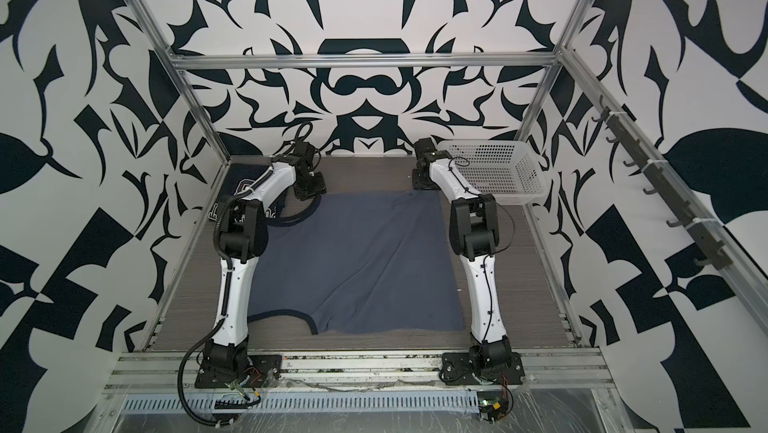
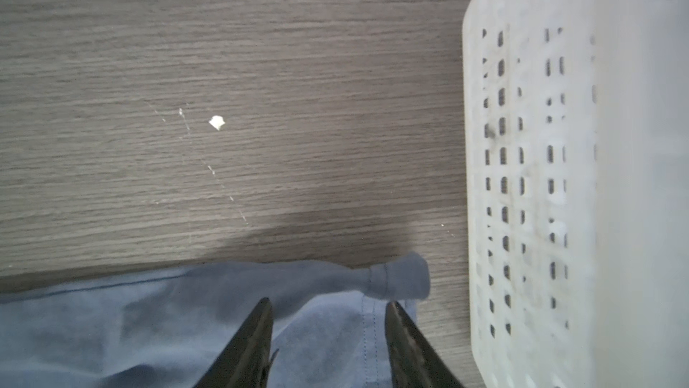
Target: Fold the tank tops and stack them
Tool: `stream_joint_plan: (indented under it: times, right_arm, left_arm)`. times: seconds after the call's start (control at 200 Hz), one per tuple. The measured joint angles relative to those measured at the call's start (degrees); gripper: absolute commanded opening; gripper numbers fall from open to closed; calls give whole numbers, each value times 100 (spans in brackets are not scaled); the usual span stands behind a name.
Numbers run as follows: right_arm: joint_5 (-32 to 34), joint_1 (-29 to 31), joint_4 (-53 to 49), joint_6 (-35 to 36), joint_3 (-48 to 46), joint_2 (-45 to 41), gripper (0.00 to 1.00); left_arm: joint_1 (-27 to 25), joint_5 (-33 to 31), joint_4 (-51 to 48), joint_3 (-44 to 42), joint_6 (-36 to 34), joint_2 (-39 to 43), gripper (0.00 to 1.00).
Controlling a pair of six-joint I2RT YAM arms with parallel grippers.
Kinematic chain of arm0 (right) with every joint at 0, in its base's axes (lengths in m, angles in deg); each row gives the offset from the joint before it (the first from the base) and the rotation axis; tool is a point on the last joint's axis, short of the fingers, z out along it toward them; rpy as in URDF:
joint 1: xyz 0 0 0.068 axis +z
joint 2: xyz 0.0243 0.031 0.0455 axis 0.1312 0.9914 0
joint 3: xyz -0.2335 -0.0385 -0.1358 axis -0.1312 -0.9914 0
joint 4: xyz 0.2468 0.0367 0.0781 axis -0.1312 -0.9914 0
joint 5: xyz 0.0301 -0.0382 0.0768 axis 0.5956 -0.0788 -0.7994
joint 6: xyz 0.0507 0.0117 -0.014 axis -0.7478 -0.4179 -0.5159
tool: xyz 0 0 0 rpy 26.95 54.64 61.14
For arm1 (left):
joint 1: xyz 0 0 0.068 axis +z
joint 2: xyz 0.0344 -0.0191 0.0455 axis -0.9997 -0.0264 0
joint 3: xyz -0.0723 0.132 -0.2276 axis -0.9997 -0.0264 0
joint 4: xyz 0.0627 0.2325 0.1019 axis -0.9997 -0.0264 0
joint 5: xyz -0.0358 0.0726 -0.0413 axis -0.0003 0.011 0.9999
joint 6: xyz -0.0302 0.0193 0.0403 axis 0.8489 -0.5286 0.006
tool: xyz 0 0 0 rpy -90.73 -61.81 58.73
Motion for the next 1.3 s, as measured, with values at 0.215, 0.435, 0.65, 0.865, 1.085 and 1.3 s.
stream_joint_plan:
  times: [0.215, 0.435, 0.65, 0.865, 1.085, 1.3]
  right_arm:
    - [214, 0, 2, 0, 107, 72, 53]
    - [278, 0, -4, 0, 175, 175, 53]
    - [289, 0, -2, 0, 175, 186, 54]
    - [286, 0, -2, -4, 175, 186, 57]
    - [162, -4, -2, -26, 175, 186, 64]
    - [-144, -11, -61, -90, 343, 219, 63]
  left_arm:
    - [-37, 79, 74, 140, 79, -83, 30]
    - [-37, 98, 74, 149, 122, -260, 39]
    - [-61, 90, 83, 127, 133, -264, 31]
    - [-74, 72, 96, 105, 168, -264, 12]
    - [-79, -262, 409, -560, 243, 87, 0]
    - [-2, -632, 730, -1762, 313, 1023, 0]
